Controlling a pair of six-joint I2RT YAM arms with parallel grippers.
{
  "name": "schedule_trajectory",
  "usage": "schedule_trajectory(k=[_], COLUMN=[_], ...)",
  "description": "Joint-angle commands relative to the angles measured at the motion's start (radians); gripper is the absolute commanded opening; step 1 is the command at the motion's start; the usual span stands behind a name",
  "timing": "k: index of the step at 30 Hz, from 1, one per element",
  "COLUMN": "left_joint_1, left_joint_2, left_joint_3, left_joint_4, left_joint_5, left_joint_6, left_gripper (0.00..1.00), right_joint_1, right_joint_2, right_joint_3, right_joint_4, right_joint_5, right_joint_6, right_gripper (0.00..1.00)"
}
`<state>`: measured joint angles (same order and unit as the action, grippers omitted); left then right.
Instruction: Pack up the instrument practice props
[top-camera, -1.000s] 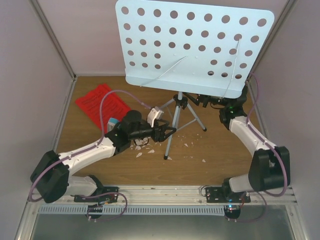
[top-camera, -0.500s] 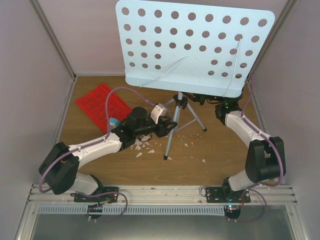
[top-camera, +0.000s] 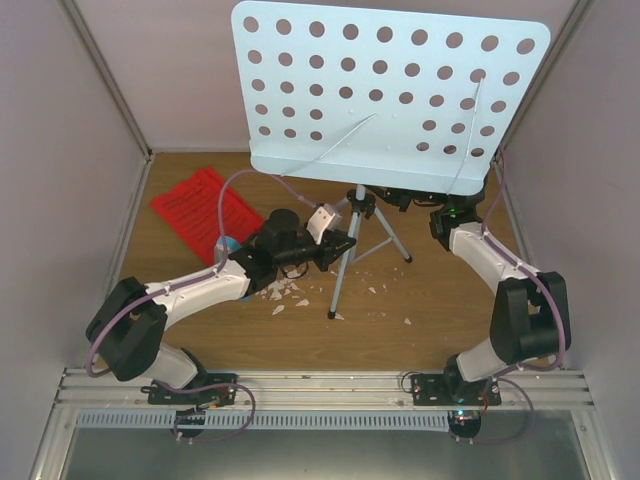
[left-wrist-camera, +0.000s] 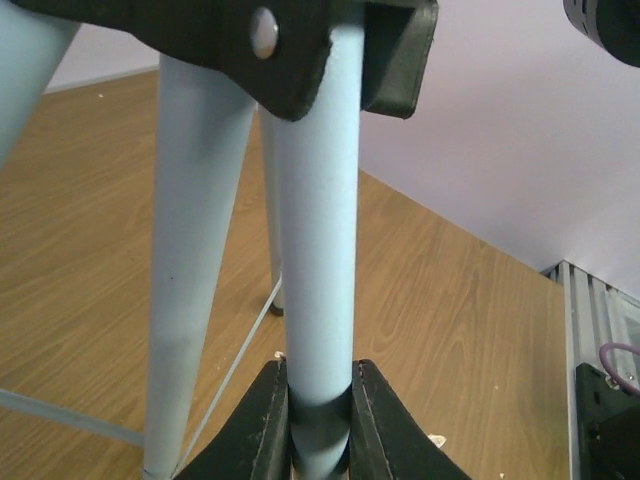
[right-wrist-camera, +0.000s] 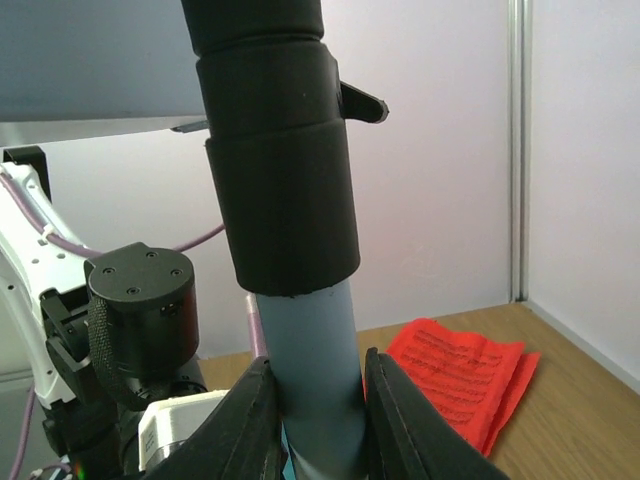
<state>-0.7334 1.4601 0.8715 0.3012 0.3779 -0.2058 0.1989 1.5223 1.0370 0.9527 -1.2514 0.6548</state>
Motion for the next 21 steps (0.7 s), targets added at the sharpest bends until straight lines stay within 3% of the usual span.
schedule_trajectory(k=[1, 4, 10, 16, 21], left_joint_1=[0.015, 0.015, 0.015, 0.013, 0.009], left_joint_2=[0.043, 0.047, -0.004, -0.093, -0.128], left_joint_3=[0.032, 0.026, -0.017, -0.019, -0.022], left_joint_4=[0.04, 0.06, 0.196, 0.307, 0.336], left_joint_5=[-0.05, -0.05, -0.028, -0.016, -0.012], left_joint_6=[0.033, 0.042, 0.057, 0.043, 0.029], left_gripper=[0.07, 0.0, 0.0, 0.0, 0.0], right_joint_1=[0.016, 0.02, 0.063, 0.123, 0.138], right_joint_2=[-0.042, -0.056, -0.14, -0.242, -0.259], right_joint_3=[-0.033, -0.059, -0.132, -0.197, -0.273], right_joint_4=[0.041, 0.035, 0.009, -0.176, -0.171], right_joint_5=[-0.016, -0.005, 0.07, 0.144, 0.163], right_joint_6=[0.035, 0.036, 0.055, -0.078, -0.069], right_gripper=[0.01, 0.0, 0.01, 0.0, 0.01])
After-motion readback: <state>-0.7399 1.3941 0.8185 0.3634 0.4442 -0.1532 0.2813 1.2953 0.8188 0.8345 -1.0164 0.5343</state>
